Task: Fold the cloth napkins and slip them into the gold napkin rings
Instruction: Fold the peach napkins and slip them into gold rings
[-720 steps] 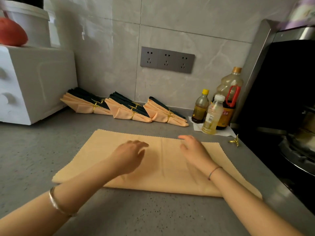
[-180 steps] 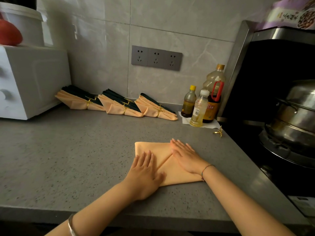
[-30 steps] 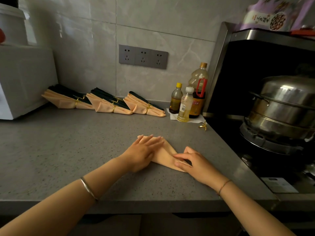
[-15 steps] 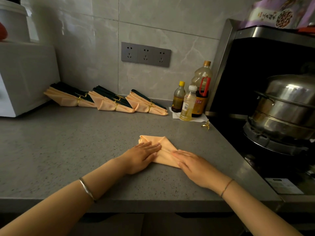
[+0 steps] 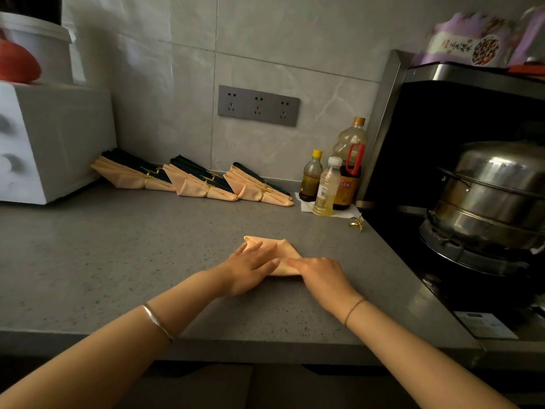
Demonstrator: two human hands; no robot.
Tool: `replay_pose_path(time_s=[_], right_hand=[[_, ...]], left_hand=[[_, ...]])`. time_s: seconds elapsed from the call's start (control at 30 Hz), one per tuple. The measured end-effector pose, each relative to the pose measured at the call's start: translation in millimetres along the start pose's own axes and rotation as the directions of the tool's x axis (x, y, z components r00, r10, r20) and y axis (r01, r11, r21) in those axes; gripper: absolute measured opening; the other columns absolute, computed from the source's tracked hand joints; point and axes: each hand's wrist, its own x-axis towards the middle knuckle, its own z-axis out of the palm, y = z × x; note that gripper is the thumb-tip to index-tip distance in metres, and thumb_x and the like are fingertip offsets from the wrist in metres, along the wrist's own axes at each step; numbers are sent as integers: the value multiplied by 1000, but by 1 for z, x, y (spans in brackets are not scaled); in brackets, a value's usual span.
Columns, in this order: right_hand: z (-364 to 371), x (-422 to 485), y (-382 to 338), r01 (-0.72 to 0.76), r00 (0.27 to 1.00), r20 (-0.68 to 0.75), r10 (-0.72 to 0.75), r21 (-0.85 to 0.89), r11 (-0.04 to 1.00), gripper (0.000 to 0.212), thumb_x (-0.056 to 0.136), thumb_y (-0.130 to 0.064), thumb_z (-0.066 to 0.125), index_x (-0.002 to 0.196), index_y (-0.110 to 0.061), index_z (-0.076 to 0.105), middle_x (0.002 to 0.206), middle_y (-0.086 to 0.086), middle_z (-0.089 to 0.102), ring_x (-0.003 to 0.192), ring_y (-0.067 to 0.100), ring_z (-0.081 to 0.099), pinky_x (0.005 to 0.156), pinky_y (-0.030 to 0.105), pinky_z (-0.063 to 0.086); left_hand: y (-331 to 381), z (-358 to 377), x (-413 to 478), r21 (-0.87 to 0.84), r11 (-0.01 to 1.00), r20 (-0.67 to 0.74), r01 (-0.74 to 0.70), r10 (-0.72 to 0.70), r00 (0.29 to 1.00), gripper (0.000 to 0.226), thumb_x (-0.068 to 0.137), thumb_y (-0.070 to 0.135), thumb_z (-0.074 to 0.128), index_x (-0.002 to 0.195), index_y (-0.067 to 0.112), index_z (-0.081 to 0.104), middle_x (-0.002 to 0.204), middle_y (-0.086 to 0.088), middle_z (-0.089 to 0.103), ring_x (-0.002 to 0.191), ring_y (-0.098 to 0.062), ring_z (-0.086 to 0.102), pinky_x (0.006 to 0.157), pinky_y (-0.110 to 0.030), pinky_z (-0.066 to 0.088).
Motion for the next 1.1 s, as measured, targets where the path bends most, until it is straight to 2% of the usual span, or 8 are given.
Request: replay_pose_path(time_s=[0.07,0.17,0.3,0.37,0.67,0.8,0.93,1.1], right_hand=[[-8,3,8,-102,990,-59,126,305,947,33,95,-11,45,120,-26,61,98,3,68,88,20,62,76,30,49],[-27,14,25,-273,953,110,283,714,645,12,92,-16,55,85,-17,65,70,0,58,66,13,53,57,24,37],[-36,22,34,-465,885,462,59,875,133,29,86,-18,66,111,-6,61,98,8,70,84,19,67,71,28,54],[-36,24,29,-545,835,546,-67,838,31,22,86,-16,64,106,-7,62,87,6,71,73,14,68,62,22,54],[-20,32,15,-698,612,752,-245,659,279,27,87,-22,64,109,-7,63,90,8,69,75,14,68,68,25,54],[-31,25,18,-509,761,644,-75,666,545,25,87,-33,65,108,-22,59,103,1,66,89,11,64,78,23,52],[-31,0,15,-185,982,120,143,522,833,19,88,-37,62,106,-35,58,102,-14,61,94,3,57,85,25,49],[-31,-44,0,236,970,-28,-240,334,912,33,92,-42,53,124,-34,57,118,-21,52,107,-5,45,91,11,34]], left_hand=[[5,-8,-13,36,991,-156,-127,131,979,63,96,58,18,149,33,-6,159,10,-8,141,-2,-18,112,-24,-17],[7,-30,-35,170,958,-342,-230,277,898,79,86,73,17,146,34,-17,153,19,-22,137,4,-27,110,-18,-23],[-1,-39,-56,412,874,-301,-257,397,867,85,87,71,30,148,32,-15,153,19,-23,138,0,-30,111,-23,-26],[-7,-34,-61,458,839,-205,-294,422,883,85,86,73,31,149,34,-11,154,18,-21,139,-3,-29,112,-29,-25],[-20,6,-56,264,940,92,-215,197,976,69,92,65,28,148,44,-6,156,21,-9,143,0,-15,119,-35,-10],[-14,2,-50,278,942,133,-191,159,978,70,91,68,27,150,41,0,158,18,-3,144,-2,-11,118,-34,-11],[-12,0,-50,307,932,144,-191,153,978,71,91,69,26,151,39,3,158,16,-1,145,-4,-8,118,-34,-9],[-11,-3,-48,354,915,141,-192,151,978,73,90,70,26,151,37,5,159,14,3,146,-7,-4,117,-33,-9]])
